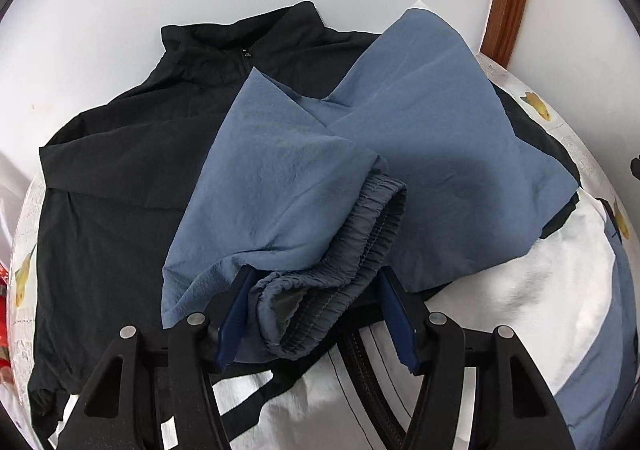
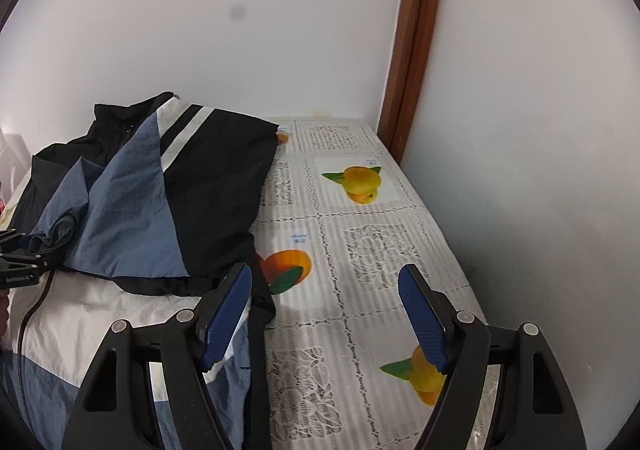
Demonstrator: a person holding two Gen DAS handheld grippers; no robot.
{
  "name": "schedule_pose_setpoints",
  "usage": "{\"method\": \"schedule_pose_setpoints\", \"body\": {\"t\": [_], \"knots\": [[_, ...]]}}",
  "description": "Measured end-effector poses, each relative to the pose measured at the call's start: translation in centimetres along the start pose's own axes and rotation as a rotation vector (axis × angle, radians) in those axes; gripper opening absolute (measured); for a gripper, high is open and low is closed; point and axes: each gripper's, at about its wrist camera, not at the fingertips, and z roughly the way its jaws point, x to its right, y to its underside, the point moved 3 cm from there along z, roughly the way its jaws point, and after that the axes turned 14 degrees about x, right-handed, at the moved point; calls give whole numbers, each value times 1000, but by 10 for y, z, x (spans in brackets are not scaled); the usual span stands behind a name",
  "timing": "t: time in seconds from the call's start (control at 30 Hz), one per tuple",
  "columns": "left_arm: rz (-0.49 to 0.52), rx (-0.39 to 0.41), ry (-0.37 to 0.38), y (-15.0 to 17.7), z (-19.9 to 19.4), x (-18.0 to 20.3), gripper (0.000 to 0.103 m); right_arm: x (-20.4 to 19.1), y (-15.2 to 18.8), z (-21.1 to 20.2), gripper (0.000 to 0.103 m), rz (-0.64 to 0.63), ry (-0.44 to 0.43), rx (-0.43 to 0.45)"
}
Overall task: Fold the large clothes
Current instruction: 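Grasp the folded sleeve cuff with the left tool, then lay the sleeve flat along the jacket and open the left tool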
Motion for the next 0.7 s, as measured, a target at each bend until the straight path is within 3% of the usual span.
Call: {"method": "schedule_pose_setpoints", "body": {"t": [0.07,0.13,0.2,0.3,0.43,0.7], "knots": [[-9,4,-6,-1,1,-2,55,-5,0,0,75,-2,-7,-5],[-12,11,-28,-2,-2,-6,22,-9,0,-1,75,-8,-12,-6],[-36,4,-12,-7,-7,-13,13,-15,0,-3,75,-13,-19,-7],[-103,35,8,-19,-24,-32,12,-27,-2,-9,75,-22,-37,-4],[-165,132,-50,-33,-63,-74,12,-43,-10,-14,75,-32,-63,16],[-320,157,-141,-24,-80,-154,11,-81,-25,1,75,-30,-108,30]]}}
